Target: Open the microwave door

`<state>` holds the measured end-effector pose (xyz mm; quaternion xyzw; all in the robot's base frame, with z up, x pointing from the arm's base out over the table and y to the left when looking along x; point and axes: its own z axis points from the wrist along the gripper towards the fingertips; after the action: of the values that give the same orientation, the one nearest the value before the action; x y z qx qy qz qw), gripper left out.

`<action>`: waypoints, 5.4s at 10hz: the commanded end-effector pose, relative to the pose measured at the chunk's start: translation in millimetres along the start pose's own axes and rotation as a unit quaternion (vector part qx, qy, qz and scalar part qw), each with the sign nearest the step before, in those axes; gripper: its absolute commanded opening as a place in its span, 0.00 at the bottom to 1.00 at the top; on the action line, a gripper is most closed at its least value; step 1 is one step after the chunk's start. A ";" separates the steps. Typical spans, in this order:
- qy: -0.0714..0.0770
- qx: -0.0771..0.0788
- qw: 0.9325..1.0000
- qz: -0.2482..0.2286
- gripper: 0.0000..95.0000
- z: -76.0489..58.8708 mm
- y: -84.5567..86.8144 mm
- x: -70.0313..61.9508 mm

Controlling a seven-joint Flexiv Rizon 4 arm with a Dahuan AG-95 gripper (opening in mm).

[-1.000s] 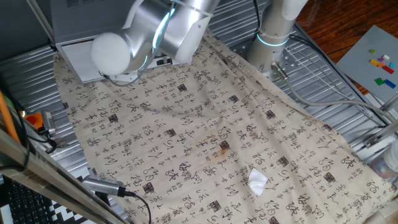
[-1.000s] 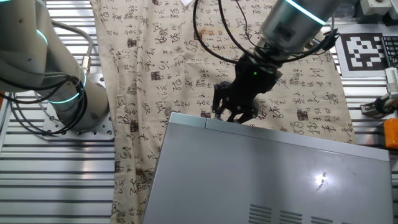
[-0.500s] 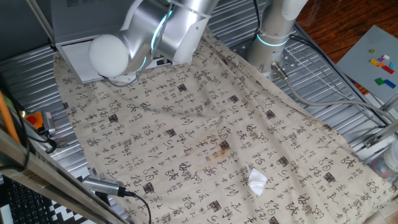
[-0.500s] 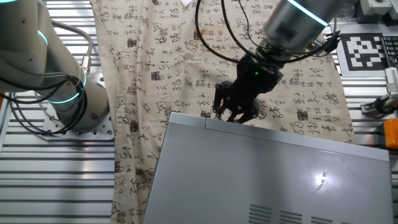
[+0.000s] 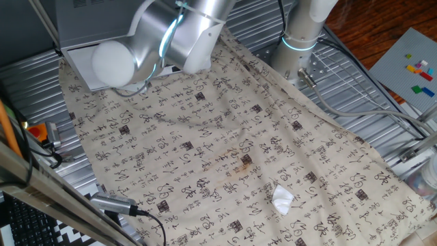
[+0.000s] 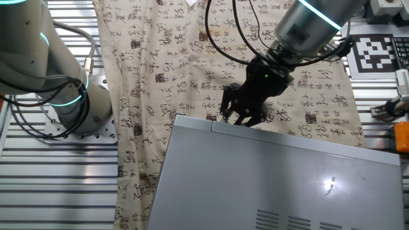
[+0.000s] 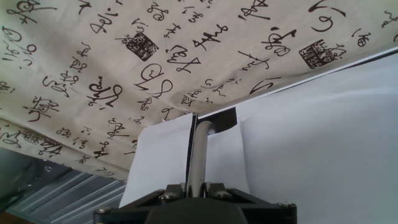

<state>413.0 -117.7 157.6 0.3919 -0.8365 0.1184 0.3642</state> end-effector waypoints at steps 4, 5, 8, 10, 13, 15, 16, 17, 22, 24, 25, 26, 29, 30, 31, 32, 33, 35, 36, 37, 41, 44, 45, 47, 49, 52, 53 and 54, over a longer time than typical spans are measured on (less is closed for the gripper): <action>-0.004 -0.005 1.000 0.012 0.00 -8.5 -0.8 -5.2; -0.004 -0.004 1.000 0.012 0.00 -9.0 -0.6 -6.1; -0.001 -0.003 1.000 0.015 0.00 -9.7 0.0 -4.1; -0.014 -0.002 1.000 0.026 0.00 0.9 4.6 4.9; -0.020 0.009 1.000 0.022 0.00 3.8 3.5 1.4; -0.014 0.008 1.000 0.014 0.00 -9.9 -3.0 0.1; -0.019 0.004 1.000 0.020 0.00 -8.8 -2.8 -0.7; -0.021 0.001 1.000 0.023 0.00 -7.3 -2.3 -0.8; -0.041 -0.010 0.997 0.065 0.00 -2.3 0.0 -0.1; -0.040 -0.014 0.997 0.067 0.00 -5.6 -1.9 -0.9; -0.042 -0.019 0.996 0.074 0.00 -2.5 -0.3 -0.4; -0.044 -0.024 0.996 0.080 0.00 -2.7 -0.1 -0.1; -0.046 -0.029 0.995 0.086 0.00 -2.8 -0.3 -0.2; -0.044 -0.029 0.995 0.084 0.00 -2.5 -0.1 -0.1; -0.044 -0.024 0.996 0.074 0.00 -2.5 -0.1 -0.2; -0.044 -0.018 0.997 0.060 0.00 -2.4 -0.1 0.0; -0.040 -0.001 0.999 0.035 0.00 -2.4 -0.1 0.0; -0.034 0.006 0.999 0.024 0.20 -2.4 -0.1 0.0; -0.033 0.009 0.999 0.015 0.20 -3.5 -0.2 0.4; -0.034 0.010 0.999 0.012 0.20 -6.6 -1.1 0.7; -0.030 0.022 0.998 -0.042 0.20 -27.3 2.3 0.7; -0.024 0.030 0.998 -0.052 0.20 -38.3 15.0 2.8; -0.021 0.035 0.998 -0.052 0.20 -42.9 23.6 0.5; -0.023 0.052 0.996 -0.061 0.20 -46.9 39.3 -1.6; -0.029 0.068 0.991 -0.110 0.20 -50.2 50.2 1.1; -0.027 0.156 0.966 -0.202 0.20 -42.5 67.4 -0.5; -0.022 0.176 0.961 -0.214 0.20 -41.4 67.9 -0.4; -0.018 0.192 0.956 -0.222 0.20 -41.7 67.7 -0.3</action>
<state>388.9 -52.1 194.3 0.5890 -0.7342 0.1591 0.2978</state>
